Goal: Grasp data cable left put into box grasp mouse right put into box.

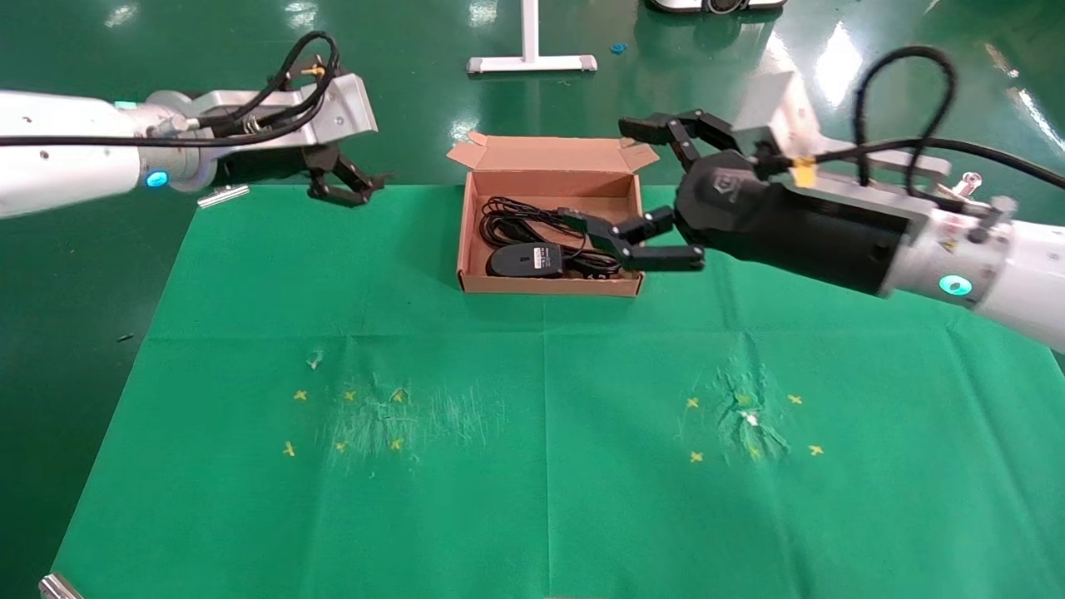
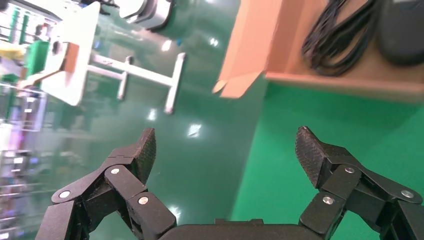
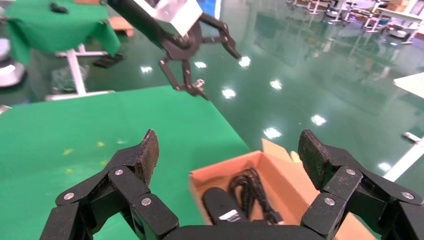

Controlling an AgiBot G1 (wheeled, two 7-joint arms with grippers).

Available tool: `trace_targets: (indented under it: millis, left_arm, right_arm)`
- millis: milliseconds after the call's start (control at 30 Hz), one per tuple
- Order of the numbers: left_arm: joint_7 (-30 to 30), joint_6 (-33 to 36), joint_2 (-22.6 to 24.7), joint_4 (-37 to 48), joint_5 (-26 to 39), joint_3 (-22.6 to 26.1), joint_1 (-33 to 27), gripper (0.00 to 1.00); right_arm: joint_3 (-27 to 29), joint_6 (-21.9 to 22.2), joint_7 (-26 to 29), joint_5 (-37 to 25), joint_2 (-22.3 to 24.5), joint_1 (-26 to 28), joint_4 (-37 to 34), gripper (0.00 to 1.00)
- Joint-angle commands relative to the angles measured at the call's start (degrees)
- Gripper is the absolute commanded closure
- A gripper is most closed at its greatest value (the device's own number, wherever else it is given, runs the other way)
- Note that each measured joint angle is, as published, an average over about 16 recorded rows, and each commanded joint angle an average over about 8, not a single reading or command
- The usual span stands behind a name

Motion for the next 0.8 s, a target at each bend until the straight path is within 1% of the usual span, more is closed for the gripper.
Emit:
trace_targets:
  millis: [33, 800]
  left_arm:
    - [-0.2, 0.97, -0.37, -0.51, -0.73, -1.08, 0.84, 0.0]
    - [-4.32, 20.79, -7.88, -10.58, -15.89, -22.96, 17.71, 0.0]
  right_arm:
    - [0.26, -1.01, 1.12, 1.27, 1.3, -1.03, 1.7, 0.0]
    - [3.21, -12.55, 13.97, 15.83, 16.28, -12.91, 21.22, 0.0]
